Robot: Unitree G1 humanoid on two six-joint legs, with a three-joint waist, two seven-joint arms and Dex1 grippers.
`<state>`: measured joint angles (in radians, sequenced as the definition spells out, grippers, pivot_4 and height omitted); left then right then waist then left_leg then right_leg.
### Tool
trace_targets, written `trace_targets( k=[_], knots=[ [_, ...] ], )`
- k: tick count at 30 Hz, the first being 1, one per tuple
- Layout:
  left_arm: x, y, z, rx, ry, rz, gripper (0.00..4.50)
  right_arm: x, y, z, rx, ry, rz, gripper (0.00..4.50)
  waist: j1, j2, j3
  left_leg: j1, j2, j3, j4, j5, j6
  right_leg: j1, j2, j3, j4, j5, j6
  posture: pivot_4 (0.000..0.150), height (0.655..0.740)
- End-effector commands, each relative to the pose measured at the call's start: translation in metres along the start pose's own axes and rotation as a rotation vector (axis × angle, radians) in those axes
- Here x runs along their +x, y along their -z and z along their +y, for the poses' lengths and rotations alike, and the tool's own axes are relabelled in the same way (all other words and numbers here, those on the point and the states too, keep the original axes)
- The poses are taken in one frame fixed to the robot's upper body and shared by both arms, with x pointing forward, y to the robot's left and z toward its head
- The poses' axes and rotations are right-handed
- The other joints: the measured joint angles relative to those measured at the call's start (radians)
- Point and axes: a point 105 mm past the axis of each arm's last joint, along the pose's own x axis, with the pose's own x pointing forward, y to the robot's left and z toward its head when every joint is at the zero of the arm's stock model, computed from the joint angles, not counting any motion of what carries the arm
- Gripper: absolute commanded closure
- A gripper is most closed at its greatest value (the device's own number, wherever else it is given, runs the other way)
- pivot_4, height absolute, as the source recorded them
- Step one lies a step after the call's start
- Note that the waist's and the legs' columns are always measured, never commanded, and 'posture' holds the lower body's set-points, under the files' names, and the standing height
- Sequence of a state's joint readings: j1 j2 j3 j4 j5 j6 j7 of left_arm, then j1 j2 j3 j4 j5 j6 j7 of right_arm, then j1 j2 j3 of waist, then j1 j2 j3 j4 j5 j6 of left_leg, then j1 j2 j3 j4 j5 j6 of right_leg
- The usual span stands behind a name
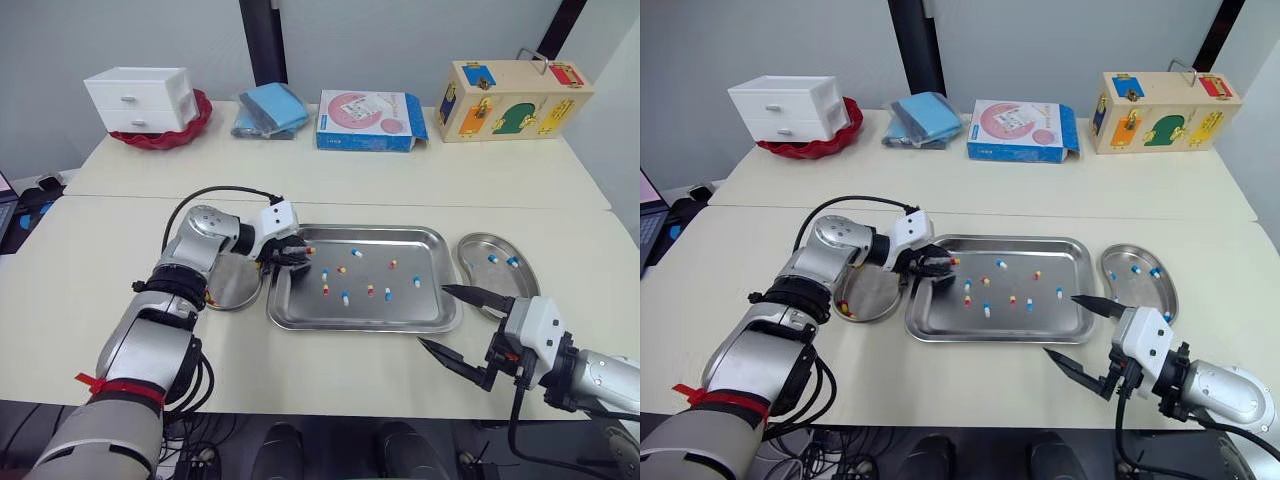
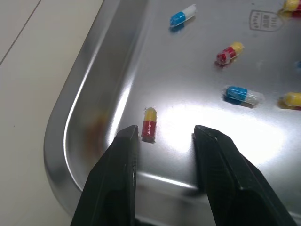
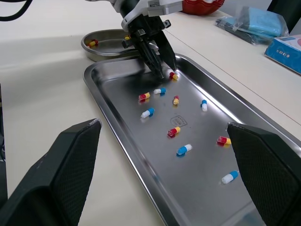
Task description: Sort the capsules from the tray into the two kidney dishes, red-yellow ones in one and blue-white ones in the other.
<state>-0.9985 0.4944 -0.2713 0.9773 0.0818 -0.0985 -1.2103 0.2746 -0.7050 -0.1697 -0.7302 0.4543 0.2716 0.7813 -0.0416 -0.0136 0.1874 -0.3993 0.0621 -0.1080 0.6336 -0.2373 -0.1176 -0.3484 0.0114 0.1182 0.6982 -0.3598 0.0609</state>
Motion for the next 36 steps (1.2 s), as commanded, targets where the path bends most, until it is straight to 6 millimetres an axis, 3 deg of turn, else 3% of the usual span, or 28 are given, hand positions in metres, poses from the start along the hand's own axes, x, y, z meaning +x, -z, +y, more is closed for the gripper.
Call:
trace_targets(
  k=[1, 11, 14, 18, 23, 27, 30, 33, 36],
  knots=[
    [0.002, -0.008, 0.006, 0.046, -0.016, 0.010, 2.58, 0.000, -0.010, 0.004, -0.019, -0.003, -0.031, 0.00, 0.000, 0.000, 0.000, 0.000, 0.000, 0.000, 0.000, 0.000, 0.000, 0.000, 0.000, 0.000, 0.000, 0.000, 0.000, 0.150, 0.7400],
    [0.010, 0.005, 0.000, 0.031, 0.041, 0.127, 2.58, 0.001, -0.013, 0.002, -0.018, 0.008, -0.033, 0.00, 0.000, 0.000, 0.000, 0.001, 0.000, -0.001, 0.000, 0.000, 0.000, 0.002, 0.000, -0.001, 0.000, 0.000, 0.000, 0.150, 0.7400],
    [0.012, 0.007, -0.003, 0.025, 0.066, 0.151, 3.14, 0.001, -0.015, 0.001, -0.017, 0.012, -0.037, 0.00, 0.000, 0.000, 0.000, 0.003, 0.000, -0.001, 0.000, 0.000, 0.000, 0.004, 0.000, -0.001, 0.000, 0.000, 0.000, 0.150, 0.7400],
    [0.011, 0.005, -0.004, 0.017, 0.084, 0.139, 4.34, 0.001, -0.015, 0.000, -0.011, 0.014, -0.034, 0.00, 0.000, -0.001, -0.001, 0.006, 0.000, -0.001, 0.000, 0.000, 0.000, 0.007, 0.000, -0.001, 0.000, 0.000, 0.000, 0.150, 0.7400],
    [0.000, -0.013, 0.004, 0.023, 0.051, 0.052, 4.48, 0.001, -0.012, -0.003, -0.008, 0.007, -0.029, 0.00, 0.000, -0.001, -0.001, 0.006, 0.000, -0.001, 0.000, 0.000, 0.000, 0.008, 0.000, -0.001, 0.000, 0.000, 0.000, 0.150, 0.7400],
    [-0.029, -0.042, 0.012, 0.030, 0.001, -0.076, 4.48, 0.003, -0.011, -0.004, -0.033, -0.016, -0.024, 0.00, -0.008, -0.001, -0.001, 0.003, 0.000, -0.002, 0.000, 0.000, 0.000, 0.005, 0.000, -0.001, 0.000, 0.000, 0.000, 0.150, 0.7400],
    [-0.063, -0.045, 0.010, -0.015, -0.045, -0.108, 4.48, 0.004, -0.009, -0.001, -0.063, -0.054, -0.012, 0.00, -0.016, -0.001, 0.000, 0.002, 0.001, -0.002, 0.000, 0.000, 0.000, 0.004, 0.000, -0.001, 0.000, 0.000, 0.000, 0.150, 0.7400],
    [-0.107, -0.027, 0.002, -0.083, -0.125, -0.063, 4.48, 0.008, -0.006, 0.003, -0.101, -0.118, -0.007, 0.00, -0.032, -0.001, -0.001, 0.003, 0.002, -0.001, -0.001, 0.000, 0.000, 0.004, 0.001, -0.001, -0.001, 0.000, 0.000, 0.150, 0.7400],
    [-0.135, -0.011, -0.004, -0.153, -0.217, -0.031, 4.48, 0.017, -0.009, 0.006, -0.111, -0.170, -0.036, 0.00, -0.030, -0.001, 0.000, 0.004, 0.002, -0.002, -0.001, 0.000, 0.000, 0.005, 0.001, -0.002, 0.000, 0.000, 0.000, 0.150, 0.7400]
  ],
)
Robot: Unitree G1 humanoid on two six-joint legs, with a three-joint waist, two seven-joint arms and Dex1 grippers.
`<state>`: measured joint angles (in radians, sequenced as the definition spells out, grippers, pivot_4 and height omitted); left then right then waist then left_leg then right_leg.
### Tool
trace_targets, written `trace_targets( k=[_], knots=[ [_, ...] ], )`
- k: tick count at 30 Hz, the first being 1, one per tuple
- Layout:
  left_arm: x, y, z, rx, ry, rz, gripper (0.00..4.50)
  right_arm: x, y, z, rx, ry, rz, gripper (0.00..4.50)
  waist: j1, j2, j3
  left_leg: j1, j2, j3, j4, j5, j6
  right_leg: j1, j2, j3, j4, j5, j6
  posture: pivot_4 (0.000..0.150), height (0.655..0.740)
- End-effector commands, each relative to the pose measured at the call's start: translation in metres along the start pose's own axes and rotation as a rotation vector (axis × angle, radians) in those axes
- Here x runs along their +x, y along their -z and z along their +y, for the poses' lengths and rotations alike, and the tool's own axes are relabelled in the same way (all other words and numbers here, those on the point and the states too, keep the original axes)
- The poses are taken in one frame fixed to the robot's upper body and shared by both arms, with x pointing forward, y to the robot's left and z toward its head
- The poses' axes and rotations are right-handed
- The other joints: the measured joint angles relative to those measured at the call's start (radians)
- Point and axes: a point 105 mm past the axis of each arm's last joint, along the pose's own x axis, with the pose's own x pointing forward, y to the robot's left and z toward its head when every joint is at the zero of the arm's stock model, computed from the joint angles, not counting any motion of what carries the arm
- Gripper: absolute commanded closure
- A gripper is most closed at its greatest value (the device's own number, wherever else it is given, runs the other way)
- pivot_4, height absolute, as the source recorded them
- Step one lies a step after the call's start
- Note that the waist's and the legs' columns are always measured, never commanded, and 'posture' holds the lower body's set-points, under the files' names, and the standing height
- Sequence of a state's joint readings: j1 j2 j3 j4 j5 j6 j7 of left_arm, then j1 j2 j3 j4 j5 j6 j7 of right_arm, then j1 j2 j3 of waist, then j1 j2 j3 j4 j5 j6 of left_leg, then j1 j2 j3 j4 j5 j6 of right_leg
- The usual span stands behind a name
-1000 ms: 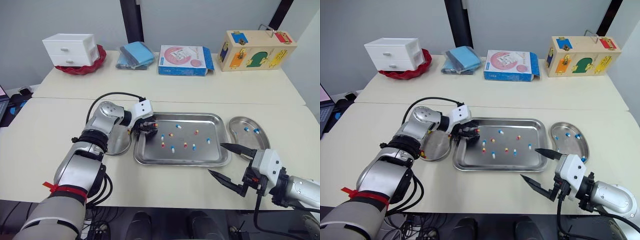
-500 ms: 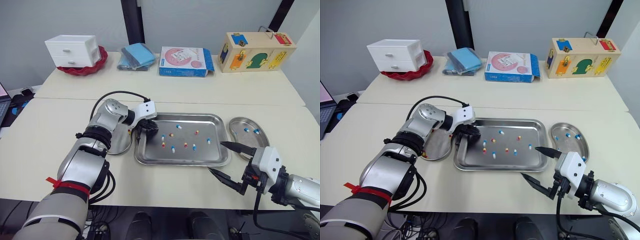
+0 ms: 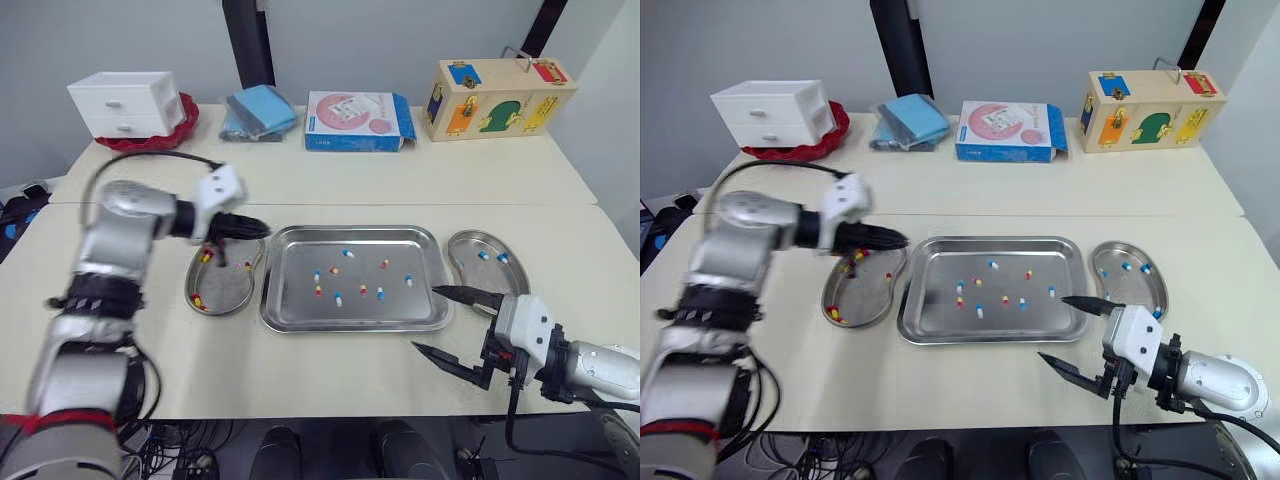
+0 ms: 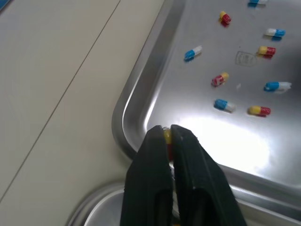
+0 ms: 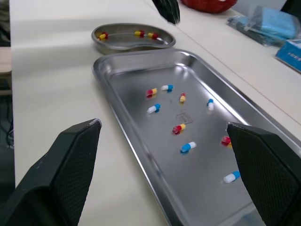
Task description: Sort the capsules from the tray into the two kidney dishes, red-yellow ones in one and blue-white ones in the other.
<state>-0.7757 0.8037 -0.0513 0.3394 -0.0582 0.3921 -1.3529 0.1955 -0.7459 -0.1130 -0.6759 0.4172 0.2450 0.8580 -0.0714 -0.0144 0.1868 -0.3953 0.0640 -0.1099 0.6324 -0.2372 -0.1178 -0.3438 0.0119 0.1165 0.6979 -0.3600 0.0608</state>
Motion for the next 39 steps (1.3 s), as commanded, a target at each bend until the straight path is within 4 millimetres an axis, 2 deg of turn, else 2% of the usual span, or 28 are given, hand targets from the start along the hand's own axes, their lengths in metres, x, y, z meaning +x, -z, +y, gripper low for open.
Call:
trace_targets(
  k=[1, 4, 9, 17, 25, 29, 36, 37, 39],
  knots=[
    [-0.035, 0.005, 0.000, -0.056, -0.117, -0.013, 4.48, 0.012, -0.012, 0.004, -0.054, -0.080, -0.066, 0.00, 0.000, 0.000, 0.000, 0.000, 0.000, 0.000, 0.001, 0.000, 0.000, 0.000, 0.000, 0.000, 0.000, 0.000, 0.000, 0.150, 0.7400],
    [-0.049, 0.025, -0.008, -0.084, -0.154, 0.035, 4.48, 0.020, -0.014, 0.007, -0.045, -0.137, -0.086, 0.00, 0.008, 0.000, 0.000, 0.000, 0.000, 0.000, 0.001, 0.000, 0.000, 0.001, 0.000, 0.000, 0.000, 0.000, 0.000, 0.150, 0.7400],
    [-0.047, 0.037, -0.016, -0.130, -0.179, 0.033, 4.48, 0.026, -0.011, 0.005, -0.019, -0.165, -0.080, 0.00, 0.040, -0.001, 0.001, -0.001, 0.000, -0.001, 0.002, 0.000, 0.000, 0.000, -0.001, -0.002, 0.000, 0.000, 0.000, 0.150, 0.7400],
    [-0.036, 0.044, -0.022, -0.141, -0.187, 0.025, 4.48, 0.028, 0.010, 0.013, 0.047, -0.085, -0.044, 0.00, 0.039, -0.001, 0.001, -0.002, 0.000, -0.001, 0.002, 0.000, 0.000, -0.001, 0.000, -0.002, 0.000, 0.000, 0.000, 0.150, 0.7400],
    [-0.033, 0.046, -0.021, -0.152, -0.186, 0.006, 4.48, 0.033, 0.016, 0.017, 0.057, -0.030, -0.057, 0.00, 0.038, -0.001, 0.001, -0.002, 0.000, -0.001, 0.002, 0.000, 0.000, -0.001, 0.000, -0.001, 0.000, 0.000, 0.000, 0.150, 0.7400],
    [-0.031, 0.041, -0.023, -0.117, -0.145, -0.008, 3.39, 0.033, 0.019, 0.016, 0.056, -0.028, -0.059, 0.00, 0.039, -0.001, 0.001, -0.002, 0.000, -0.001, 0.002, 0.000, 0.000, -0.001, 0.000, -0.001, 0.000, 0.000, 0.000, 0.150, 0.7400],
    [-0.036, 0.039, -0.022, -0.124, -0.130, -0.018, 1.04, 0.032, 0.025, 0.021, 0.061, -0.034, -0.064, 0.00, 0.038, -0.001, 0.001, -0.002, 0.000, -0.001, 0.002, 0.000, 0.000, -0.001, 0.000, -0.001, 0.000, 0.000, 0.000, 0.150, 0.7400],
    [-0.036, 0.039, -0.023, -0.133, -0.126, -0.024, 0.58, 0.032, 0.025, 0.021, 0.062, -0.034, -0.065, 0.00, 0.038, -0.001, 0.001, -0.002, 0.000, -0.001, 0.002, 0.000, 0.000, -0.002, 0.000, -0.001, 0.000, 0.000, 0.000, 0.150, 0.7400],
    [-0.038, 0.038, -0.025, -0.143, -0.120, -0.041, 0.25, 0.032, 0.026, 0.022, 0.063, -0.032, -0.065, 0.00, 0.038, -0.001, 0.001, -0.002, 0.000, -0.001, 0.002, 0.000, 0.000, -0.002, 0.000, -0.001, 0.000, 0.000, 0.000, 0.150, 0.7400]
  ],
)
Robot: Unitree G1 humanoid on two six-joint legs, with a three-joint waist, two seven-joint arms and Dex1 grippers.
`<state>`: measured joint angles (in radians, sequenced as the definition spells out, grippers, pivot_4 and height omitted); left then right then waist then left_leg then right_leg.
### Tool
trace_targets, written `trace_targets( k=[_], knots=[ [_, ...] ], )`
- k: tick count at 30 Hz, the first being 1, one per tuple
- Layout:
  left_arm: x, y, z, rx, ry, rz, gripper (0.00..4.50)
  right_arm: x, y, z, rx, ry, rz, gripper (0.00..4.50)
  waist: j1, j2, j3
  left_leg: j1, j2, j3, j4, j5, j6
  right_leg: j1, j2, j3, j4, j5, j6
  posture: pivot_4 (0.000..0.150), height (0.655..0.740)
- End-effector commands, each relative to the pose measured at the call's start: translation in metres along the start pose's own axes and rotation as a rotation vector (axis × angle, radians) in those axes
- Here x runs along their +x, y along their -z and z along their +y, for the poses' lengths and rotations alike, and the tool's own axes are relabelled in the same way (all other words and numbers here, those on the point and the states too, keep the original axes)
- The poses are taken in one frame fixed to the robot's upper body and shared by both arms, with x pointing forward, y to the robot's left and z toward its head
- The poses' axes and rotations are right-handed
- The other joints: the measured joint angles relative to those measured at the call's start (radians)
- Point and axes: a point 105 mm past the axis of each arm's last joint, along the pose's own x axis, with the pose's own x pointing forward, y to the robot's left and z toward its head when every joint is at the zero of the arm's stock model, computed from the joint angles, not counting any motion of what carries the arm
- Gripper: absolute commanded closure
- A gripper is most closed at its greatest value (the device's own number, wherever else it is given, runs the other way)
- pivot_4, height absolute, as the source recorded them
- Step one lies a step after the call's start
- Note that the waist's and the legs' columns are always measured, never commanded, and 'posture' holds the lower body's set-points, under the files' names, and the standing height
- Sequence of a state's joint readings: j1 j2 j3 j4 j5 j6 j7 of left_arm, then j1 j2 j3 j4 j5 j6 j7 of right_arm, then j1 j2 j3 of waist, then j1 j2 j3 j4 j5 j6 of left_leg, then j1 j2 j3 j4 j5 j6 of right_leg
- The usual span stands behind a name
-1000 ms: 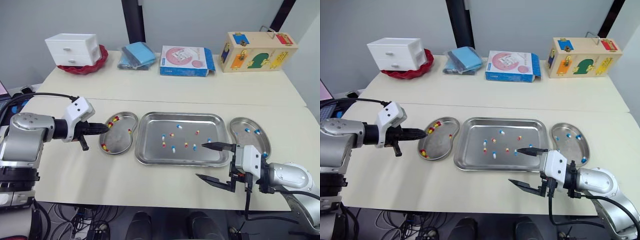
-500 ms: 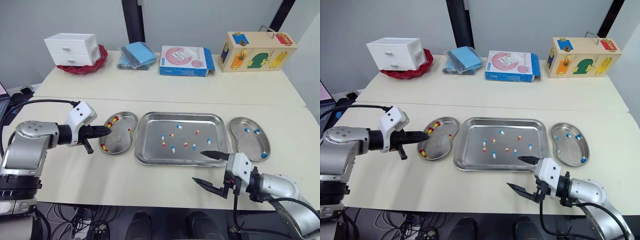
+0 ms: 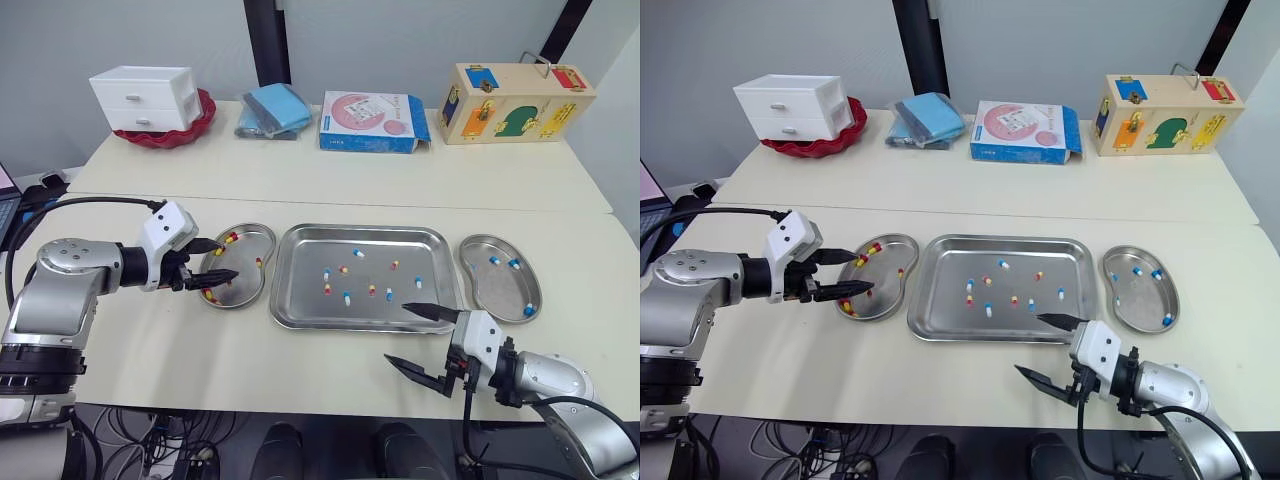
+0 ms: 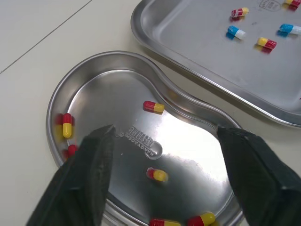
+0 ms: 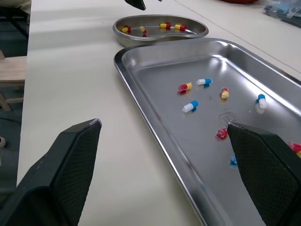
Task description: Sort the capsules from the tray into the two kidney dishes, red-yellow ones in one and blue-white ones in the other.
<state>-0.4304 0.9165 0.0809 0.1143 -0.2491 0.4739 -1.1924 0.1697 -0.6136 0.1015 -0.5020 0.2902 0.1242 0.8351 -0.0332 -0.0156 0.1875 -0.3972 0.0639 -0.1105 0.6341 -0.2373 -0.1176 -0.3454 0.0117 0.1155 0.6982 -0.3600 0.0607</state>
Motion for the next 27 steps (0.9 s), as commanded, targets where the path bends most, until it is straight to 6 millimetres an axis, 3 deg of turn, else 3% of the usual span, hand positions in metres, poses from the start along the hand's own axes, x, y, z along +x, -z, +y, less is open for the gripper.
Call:
trace_targets(
  k=[1, 7, 11, 14, 17, 23, 27],
  knots=[
    [-0.011, -0.010, 0.001, 0.007, -0.005, -0.047, 0.06, 0.000, -0.008, 0.002, -0.036, -0.001, -0.033, 0.00, 0.000, 0.000, 0.000, 0.000, 0.000, 0.000, 0.000, 0.000, 0.000, 0.000, 0.000, 0.000, 0.000, 0.000, 0.000, 0.150, 0.7400],
    [-0.037, -0.012, 0.004, -0.019, -0.082, -0.131, 0.06, -0.002, -0.009, 0.001, -0.061, 0.028, -0.036, 0.00, -0.001, 0.000, 0.000, 0.000, 0.000, 0.000, 0.000, 0.000, 0.000, -0.001, 0.000, 0.000, 0.000, 0.000, 0.000, 0.150, 0.7400],
    [-0.082, 0.010, -0.005, -0.093, -0.246, -0.134, 0.06, -0.025, -0.012, -0.016, -0.106, 0.134, -0.014, 0.00, -0.014, 0.000, 0.000, 0.000, 0.000, 0.003, -0.003, 0.000, 0.000, -0.003, -0.001, 0.003, -0.001, 0.000, 0.000, 0.150, 0.7400],
    [-0.099, 0.040, -0.028, -0.161, -0.322, -0.099, 0.06, -0.058, -0.006, -0.026, -0.081, 0.197, 0.070, 0.00, -0.011, 0.000, 0.000, -0.001, 0.000, 0.004, -0.004, 0.000, 0.000, -0.004, -0.001, 0.003, -0.001, 0.000, 0.000, 0.150, 0.7400],
    [-0.104, 0.061, -0.046, -0.220, -0.378, -0.076, 0.06, -0.093, -0.002, -0.030, -0.036, 0.231, 0.152, 0.00, 0.002, -0.002, -0.001, 0.001, 0.000, 0.004, -0.004, 0.000, 0.000, -0.001, -0.002, 0.004, -0.001, 0.000, 0.000, 0.150, 0.7400],
    [-0.089, 0.089, -0.075, -0.309, -0.468, -0.060, 0.06, -0.170, 0.013, -0.049, -0.015, 0.314, 0.339, 0.00, 0.006, -0.007, -0.002, 0.010, 0.000, 0.004, -0.003, 0.000, 0.000, 0.010, -0.002, 0.004, -0.006, -0.001, 0.000, 0.150, 0.7400],
    [-0.085, 0.097, -0.085, -0.348, -0.502, -0.080, 0.06, -0.198, 0.020, -0.060, 0.040, 0.336, 0.390, 0.00, 0.000, -0.008, -0.002, 0.014, 0.000, 0.008, -0.004, 0.000, 0.000, 0.012, -0.002, 0.007, -0.007, 0.000, 0.001, 0.150, 0.7400]
  ],
)
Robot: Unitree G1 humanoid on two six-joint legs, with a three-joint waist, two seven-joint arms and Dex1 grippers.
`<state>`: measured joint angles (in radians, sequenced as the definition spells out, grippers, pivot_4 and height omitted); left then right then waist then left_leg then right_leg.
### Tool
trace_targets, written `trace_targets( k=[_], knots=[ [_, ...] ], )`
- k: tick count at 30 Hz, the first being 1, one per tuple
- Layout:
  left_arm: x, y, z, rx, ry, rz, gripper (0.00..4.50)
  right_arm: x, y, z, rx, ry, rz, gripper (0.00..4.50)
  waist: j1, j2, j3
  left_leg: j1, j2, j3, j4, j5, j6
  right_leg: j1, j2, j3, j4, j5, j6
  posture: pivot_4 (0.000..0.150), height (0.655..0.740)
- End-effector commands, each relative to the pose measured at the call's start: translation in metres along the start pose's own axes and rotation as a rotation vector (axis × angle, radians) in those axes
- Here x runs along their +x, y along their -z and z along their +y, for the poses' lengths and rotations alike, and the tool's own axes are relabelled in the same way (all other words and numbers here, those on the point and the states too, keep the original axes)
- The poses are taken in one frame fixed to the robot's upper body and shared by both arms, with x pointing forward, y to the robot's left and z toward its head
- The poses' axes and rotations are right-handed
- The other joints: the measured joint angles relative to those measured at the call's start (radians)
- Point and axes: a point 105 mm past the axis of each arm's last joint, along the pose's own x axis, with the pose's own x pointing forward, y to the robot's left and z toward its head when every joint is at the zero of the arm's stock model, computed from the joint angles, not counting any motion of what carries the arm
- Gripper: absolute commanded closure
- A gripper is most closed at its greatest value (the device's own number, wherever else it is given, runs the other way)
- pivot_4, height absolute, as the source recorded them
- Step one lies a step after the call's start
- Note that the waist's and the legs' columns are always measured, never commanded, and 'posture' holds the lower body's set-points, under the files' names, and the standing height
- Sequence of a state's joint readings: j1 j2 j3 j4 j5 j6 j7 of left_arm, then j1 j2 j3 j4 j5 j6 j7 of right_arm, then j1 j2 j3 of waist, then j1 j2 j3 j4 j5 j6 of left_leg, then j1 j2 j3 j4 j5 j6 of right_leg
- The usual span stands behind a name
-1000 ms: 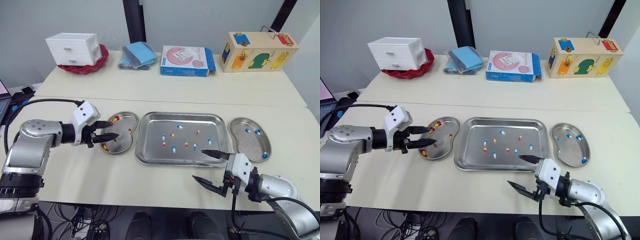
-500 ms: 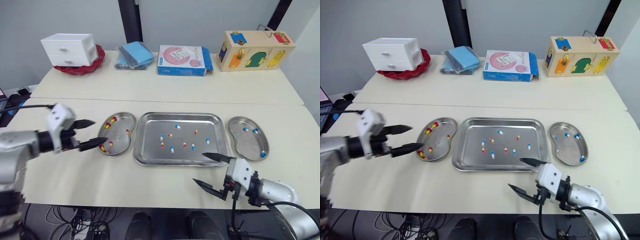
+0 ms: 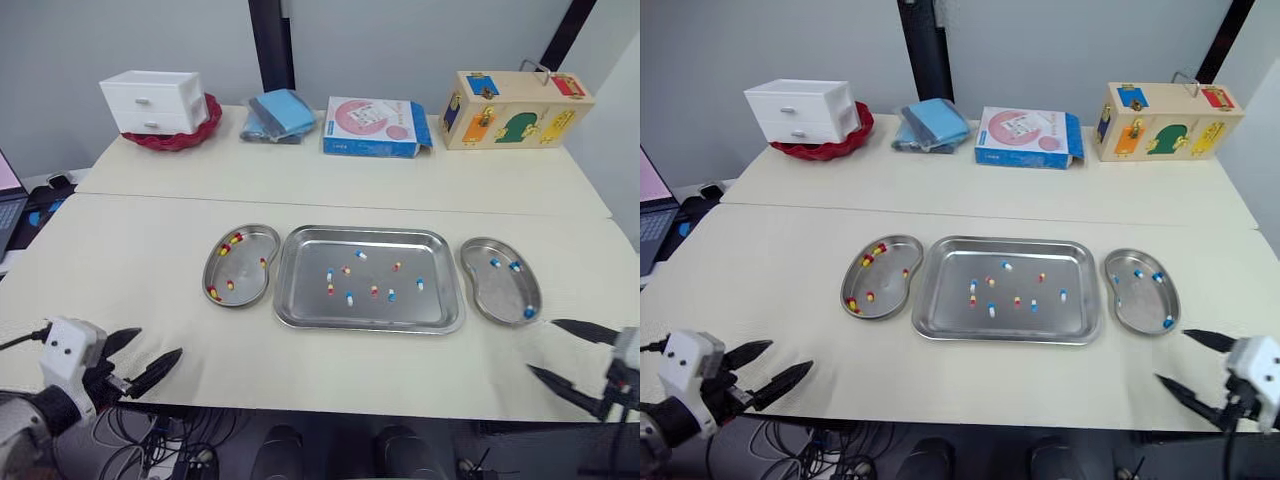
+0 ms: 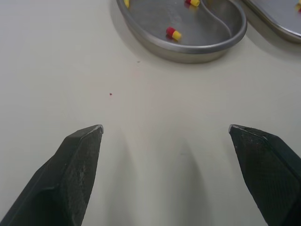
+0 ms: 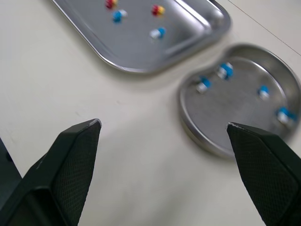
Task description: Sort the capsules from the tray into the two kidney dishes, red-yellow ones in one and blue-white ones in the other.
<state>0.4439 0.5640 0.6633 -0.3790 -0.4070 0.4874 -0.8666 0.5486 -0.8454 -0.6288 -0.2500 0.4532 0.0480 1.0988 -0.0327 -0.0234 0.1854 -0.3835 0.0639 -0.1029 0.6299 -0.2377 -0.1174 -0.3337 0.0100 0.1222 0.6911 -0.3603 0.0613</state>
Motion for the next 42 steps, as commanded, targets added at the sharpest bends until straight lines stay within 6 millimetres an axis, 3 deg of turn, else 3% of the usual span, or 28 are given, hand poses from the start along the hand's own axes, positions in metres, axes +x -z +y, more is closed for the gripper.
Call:
trace_targets(
  k=[1, 10, 18, 24, 29, 36, 42],
  knots=[
    [-0.001, -0.004, -0.006, 0.042, -0.013, -0.026, 0.06, -0.014, 0.003, -0.014, 0.004, 0.007, 0.012, 0.00, -0.002, 0.000, 0.000, 0.000, 0.000, 0.000, 0.000, 0.000, 0.000, 0.000, 0.000, 0.000, 0.000, 0.000, 0.000, 0.150, 0.7400],
    [-0.003, -0.001, 0.000, 0.067, 0.012, -0.021, 0.06, -0.003, 0.003, 0.005, -0.011, -0.069, 0.009, 0.00, -0.002, 0.000, 0.000, 0.000, 0.000, 0.002, -0.001, 0.000, 0.000, -0.001, 0.000, 0.002, -0.002, 0.000, 0.000, 0.150, 0.7400],
    [-0.018, 0.015, -0.004, 0.055, 0.067, 0.027, 0.06, 0.017, -0.022, 0.039, -0.032, -0.175, -0.081, 0.00, -0.002, 0.000, 0.000, -0.001, 0.001, 0.003, -0.002, 0.000, 0.000, -0.001, 0.000, 0.002, -0.003, 0.000, 0.000, 0.150, 0.7400],
    [-0.026, 0.018, -0.022, 0.028, 0.084, 0.010, 0.06, 0.036, -0.036, 0.060, -0.049, -0.216, -0.161, 0.00, 0.000, 0.000, 0.000, -0.001, 0.000, 0.003, -0.002, -0.001, 0.000, -0.001, 0.000, 0.003, -0.005, 0.000, 0.001, 0.150, 0.7400],
    [-0.015, 0.000, -0.031, 0.056, 0.139, -0.051, 0.06, 0.049, -0.052, 0.069, -0.065, -0.216, -0.239, 0.00, 0.002, 0.000, 0.000, -0.002, 0.000, 0.002, -0.002, -0.001, 0.000, -0.001, 0.000, 0.002, -0.005, 0.000, 0.001, 0.150, 0.7400],
    [0.021, -0.038, -0.055, 0.201, 0.350, -0.117, 0.06, 0.066, -0.067, 0.071, -0.057, -0.210, -0.291, 0.00, 0.003, 0.000, 0.000, -0.002, 0.000, 0.001, -0.002, -0.001, 0.000, -0.001, 0.000, 0.001, -0.005, 0.001, 0.001, 0.150, 0.7400],
    [0.056, -0.080, -0.096, 0.292, 0.601, -0.143, 0.06, 0.074, -0.070, 0.075, -0.057, -0.226, -0.296, 0.00, 0.003, 0.000, 0.000, -0.003, 0.000, 0.001, -0.002, -0.001, 0.000, -0.001, 0.000, 0.001, -0.006, 0.001, 0.001, 0.150, 0.7400]
  ],
)
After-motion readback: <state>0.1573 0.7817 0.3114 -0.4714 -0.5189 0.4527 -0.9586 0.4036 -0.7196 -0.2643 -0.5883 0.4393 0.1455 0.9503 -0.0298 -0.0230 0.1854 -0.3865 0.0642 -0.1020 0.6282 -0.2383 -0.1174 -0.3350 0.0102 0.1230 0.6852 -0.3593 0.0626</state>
